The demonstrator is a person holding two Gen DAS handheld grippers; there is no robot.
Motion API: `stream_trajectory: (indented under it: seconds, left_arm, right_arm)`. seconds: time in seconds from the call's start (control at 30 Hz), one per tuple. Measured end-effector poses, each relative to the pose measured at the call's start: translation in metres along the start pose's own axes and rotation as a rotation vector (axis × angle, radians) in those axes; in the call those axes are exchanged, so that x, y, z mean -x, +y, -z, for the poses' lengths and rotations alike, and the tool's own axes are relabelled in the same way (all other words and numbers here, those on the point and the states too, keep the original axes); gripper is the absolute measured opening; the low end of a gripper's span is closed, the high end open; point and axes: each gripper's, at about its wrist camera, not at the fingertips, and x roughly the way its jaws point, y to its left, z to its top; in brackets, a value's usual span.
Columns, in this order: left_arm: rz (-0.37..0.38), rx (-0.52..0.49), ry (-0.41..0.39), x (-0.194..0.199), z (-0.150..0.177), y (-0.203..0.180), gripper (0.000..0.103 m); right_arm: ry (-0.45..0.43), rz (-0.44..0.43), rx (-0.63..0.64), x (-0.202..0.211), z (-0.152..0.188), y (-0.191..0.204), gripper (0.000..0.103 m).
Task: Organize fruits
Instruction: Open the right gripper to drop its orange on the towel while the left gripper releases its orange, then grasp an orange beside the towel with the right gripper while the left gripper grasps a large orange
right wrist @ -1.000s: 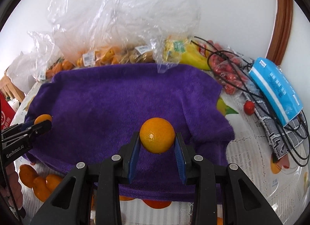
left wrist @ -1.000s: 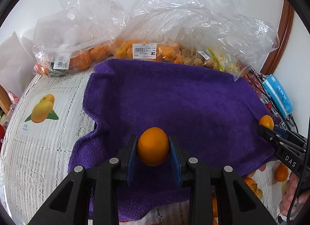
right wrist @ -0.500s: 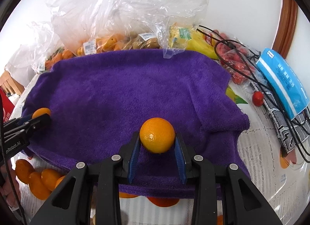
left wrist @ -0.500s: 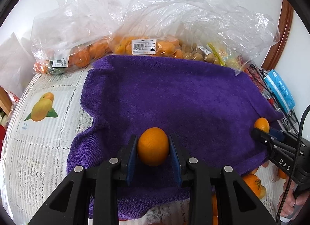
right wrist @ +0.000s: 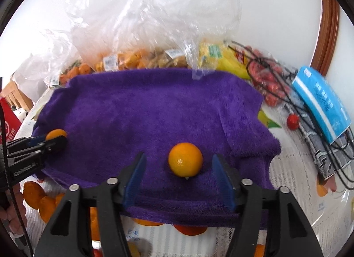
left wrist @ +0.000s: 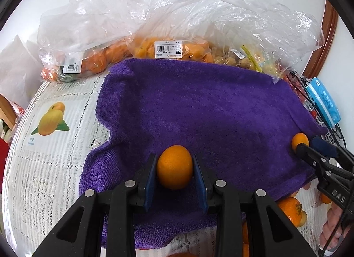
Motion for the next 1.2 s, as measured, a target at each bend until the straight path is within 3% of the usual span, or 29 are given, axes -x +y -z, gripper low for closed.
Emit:
stream_trajectory:
  seconds: [0.13, 0.2, 0.37, 0.6, 0.77, 0.9, 1.07, 1.2]
  left_arm:
    - [0.035, 0.020, -0.010, 0.004, 0.000, 0.003, 0.035]
    - [0.034, 0.026, -0.016, 0.005, -0.001, 0.004, 0.050]
    - [0.060, 0.054, -0.030, 0.013, -0.002, 0.006, 0.059]
    - [0.030, 0.053, -0.079, 0.023, -0.003, 0.005, 0.059]
    - [0.033, 0.053, -0.093, 0.030, -0.001, 0.003, 0.059]
    - [0.065, 0.051, -0.086, 0.032, -0.001, -0.001, 0.062]
    - [0.075, 0.043, -0.070, 0.029, -0.001, -0.003, 0.062]
    - [0.087, 0.043, -0.078, 0.031, -0.001, -0.001, 0.062]
  right_arm:
    - [-0.045, -0.003, 0.021, 0.012, -0.001, 0.005, 0.075]
    - [-0.055, 0.000, 0.024, 0.014, -0.002, 0.005, 0.076]
    - [-0.073, 0.010, 0.011, 0.014, -0.002, 0.002, 0.076]
    - [-0.160, -0.016, -0.018, 0.038, -0.004, -0.007, 0.076]
    - [-0.216, 0.083, -0.059, 0.070, 0.004, -0.028, 0.076]
    - [-0.188, 0.194, -0.102, 0.084, 0.021, -0.061, 0.076]
    - [-0.089, 0.224, -0.177, 0.080, 0.054, -0.104, 0.075]
    - [-0.027, 0.234, -0.205, 0.068, 0.074, -0.120, 0.061]
